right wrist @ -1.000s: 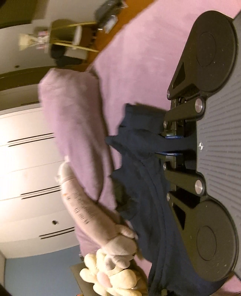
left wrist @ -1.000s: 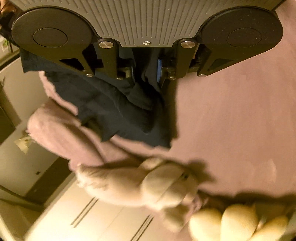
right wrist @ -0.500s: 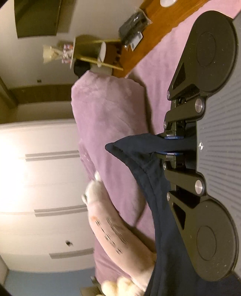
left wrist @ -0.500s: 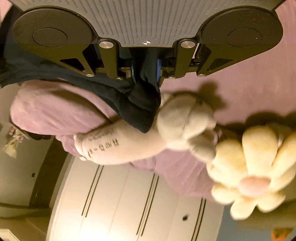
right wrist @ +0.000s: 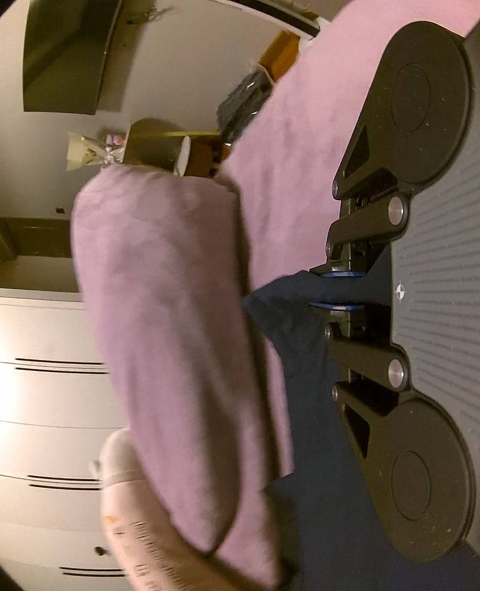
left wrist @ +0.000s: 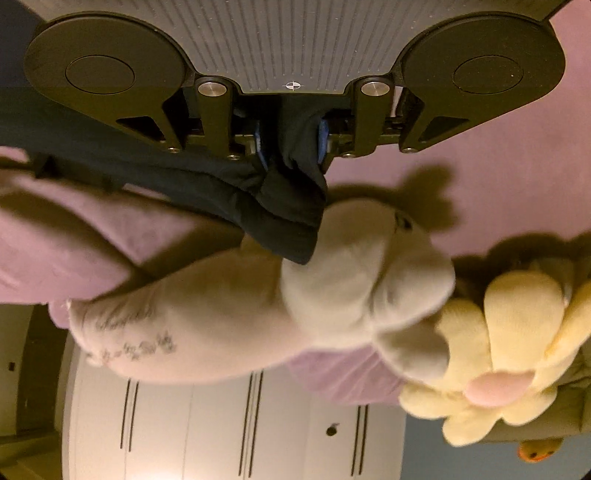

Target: Fold large clothes

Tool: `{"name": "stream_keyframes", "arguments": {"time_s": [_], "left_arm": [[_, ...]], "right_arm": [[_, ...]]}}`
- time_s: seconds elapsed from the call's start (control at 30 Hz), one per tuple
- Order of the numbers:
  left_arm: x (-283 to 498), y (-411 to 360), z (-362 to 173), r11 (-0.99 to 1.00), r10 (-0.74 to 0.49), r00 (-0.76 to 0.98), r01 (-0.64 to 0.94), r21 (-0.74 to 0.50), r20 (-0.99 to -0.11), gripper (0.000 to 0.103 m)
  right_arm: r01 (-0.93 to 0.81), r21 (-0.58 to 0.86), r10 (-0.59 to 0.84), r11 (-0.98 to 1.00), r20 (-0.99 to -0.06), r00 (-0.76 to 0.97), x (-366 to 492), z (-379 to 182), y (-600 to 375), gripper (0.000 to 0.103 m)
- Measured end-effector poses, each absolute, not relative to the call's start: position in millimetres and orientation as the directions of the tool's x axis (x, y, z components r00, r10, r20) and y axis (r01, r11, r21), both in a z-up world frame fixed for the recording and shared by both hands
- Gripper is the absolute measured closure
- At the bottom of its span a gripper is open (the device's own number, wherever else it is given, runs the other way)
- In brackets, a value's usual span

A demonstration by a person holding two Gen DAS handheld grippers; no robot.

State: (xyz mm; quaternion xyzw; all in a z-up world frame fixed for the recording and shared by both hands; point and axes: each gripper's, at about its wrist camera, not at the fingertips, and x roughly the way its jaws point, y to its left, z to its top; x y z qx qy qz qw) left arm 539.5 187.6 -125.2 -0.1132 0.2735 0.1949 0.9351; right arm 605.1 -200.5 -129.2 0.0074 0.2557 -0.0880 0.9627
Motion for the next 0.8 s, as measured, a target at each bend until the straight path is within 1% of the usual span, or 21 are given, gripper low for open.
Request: {"name": "stream_keyframes", "arguments": {"time_s": [0.07,0.13,0.2,0.3,0.33,0.43,0.5,0.53,0.57,0.6,0.63,0.67,0.7,0.73,0.77,0.8], "left_arm": [[542,189,-142,0.891,0.311,0.769,-0.441,-0.111,-0.558,0.062],[542,189,-155,0.883,0.326,0.767,-0.456,-0.112,-0.552,0.051],[547,190,-162,0.876,0.326,0.755,-0.467,-0.118,-0.569,0.047],[554,196,-169,0.867,0.322,0.743,-0.480,-0.132,-0.587,0.036],[556,197,-170,0.864,0.317,0.741,-0.483,-0.141,-0.592,0.034],[556,208,-176,0.847,0.288,0.744,-0.492,-0.202,-0.603,0.025],[554,214,-177,0.836,0.271,0.745,-0.496,-0.235,-0.610,0.024],[552,212,-175,0.837,0.271,0.741,-0.497,-0.229,-0.614,0.024],[551,211,-172,0.839,0.272,0.732,-0.498,-0.219,-0.624,0.024],[548,209,-167,0.844,0.270,0.723,-0.495,-0.205,-0.636,0.024],[542,206,-161,0.855,0.268,0.722,-0.483,-0.188,-0.638,0.024],[535,202,-156,0.869,0.267,0.728,-0.465,-0.168,-0.632,0.025],[526,198,-150,0.882,0.272,0.738,-0.448,-0.147,-0.617,0.026],[511,192,-141,0.889,0.288,0.752,-0.440,-0.126,-0.593,0.028],[501,186,-134,0.892,0.300,0.768,-0.437,-0.120,-0.565,0.028],[485,176,-125,0.900,0.298,0.801,-0.417,-0.128,-0.519,0.028]], "right_arm": [[0.180,-0.013,-0.162,0.984,-0.501,0.850,609,-140,-203,0.088],[0.188,0.011,-0.155,0.982,-0.520,0.840,616,-149,-209,0.085],[0.192,0.028,-0.149,0.981,-0.529,0.835,622,-153,-210,0.084],[0.194,0.043,-0.142,0.980,-0.534,0.834,626,-157,-211,0.084],[0.196,0.044,-0.142,0.980,-0.537,0.832,627,-157,-211,0.083],[0.193,0.044,-0.139,0.980,-0.541,0.829,631,-158,-210,0.082],[0.192,0.049,-0.136,0.980,-0.540,0.831,630,-157,-211,0.082],[0.191,0.058,-0.131,0.980,-0.538,0.833,628,-156,-213,0.080],[0.190,0.074,-0.121,0.979,-0.537,0.835,626,-154,-215,0.077],[0.194,0.099,-0.112,0.976,-0.539,0.835,624,-151,-220,0.069],[0.203,0.131,-0.102,0.970,-0.541,0.835,620,-146,-226,0.066],[0.209,0.154,-0.097,0.966,-0.534,0.840,613,-140,-230,0.066],[0.210,0.166,-0.097,0.963,-0.514,0.852,604,-132,-231,0.066],[0.192,0.169,-0.093,0.967,-0.466,0.880,589,-121,-227,0.066],[0.148,0.182,-0.061,0.972,-0.410,0.910,573,-111,-220,0.066],[0.095,0.211,-0.013,0.973,-0.362,0.932,558,-102,-212,0.066]]}}
